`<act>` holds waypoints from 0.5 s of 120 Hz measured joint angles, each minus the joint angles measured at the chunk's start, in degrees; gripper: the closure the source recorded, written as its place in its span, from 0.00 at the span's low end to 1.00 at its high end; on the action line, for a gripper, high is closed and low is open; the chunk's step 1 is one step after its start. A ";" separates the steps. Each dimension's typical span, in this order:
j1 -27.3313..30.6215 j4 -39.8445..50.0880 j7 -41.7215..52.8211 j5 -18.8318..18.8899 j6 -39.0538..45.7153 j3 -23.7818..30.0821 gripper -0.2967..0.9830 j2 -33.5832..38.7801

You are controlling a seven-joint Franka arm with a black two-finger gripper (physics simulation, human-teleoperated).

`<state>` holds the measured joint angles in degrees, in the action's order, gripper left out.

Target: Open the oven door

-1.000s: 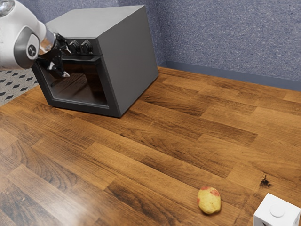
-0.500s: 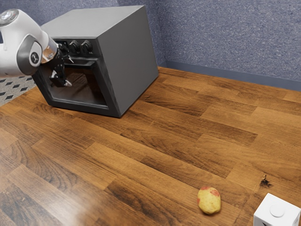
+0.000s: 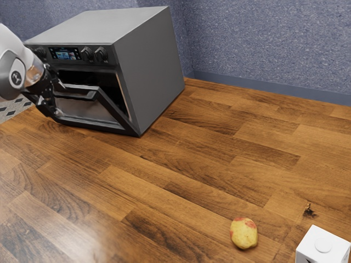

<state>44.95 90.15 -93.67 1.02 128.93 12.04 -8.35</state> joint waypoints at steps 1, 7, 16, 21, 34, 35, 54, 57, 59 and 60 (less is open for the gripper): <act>0.05 0.27 0.00 -0.16 0.02 -0.07 0.23 0.22; 0.40 2.47 0.00 -1.16 0.11 -0.44 0.23 2.50; 1.10 4.37 -0.76 -2.50 -1.10 -0.60 0.23 8.30; 1.45 4.68 -2.21 -3.10 -3.99 -0.57 0.23 12.35; -12.16 4.93 -5.91 -5.85 -16.17 -5.16 0.23 18.97; -13.39 4.96 -6.17 -6.03 -17.16 -5.58 0.23 19.20; -26.97 8.03 -13.63 -7.16 -29.68 -5.45 0.23 21.78; -27.83 8.30 -14.86 -7.19 -30.70 -5.36 0.23 21.81; -28.20 8.51 -15.65 -7.19 -31.31 -5.33 0.23 21.84; -28.34 8.65 -16.03 -7.18 -31.59 -5.32 0.23 21.85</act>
<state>16.61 98.80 -109.70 -6.17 97.34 6.71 13.50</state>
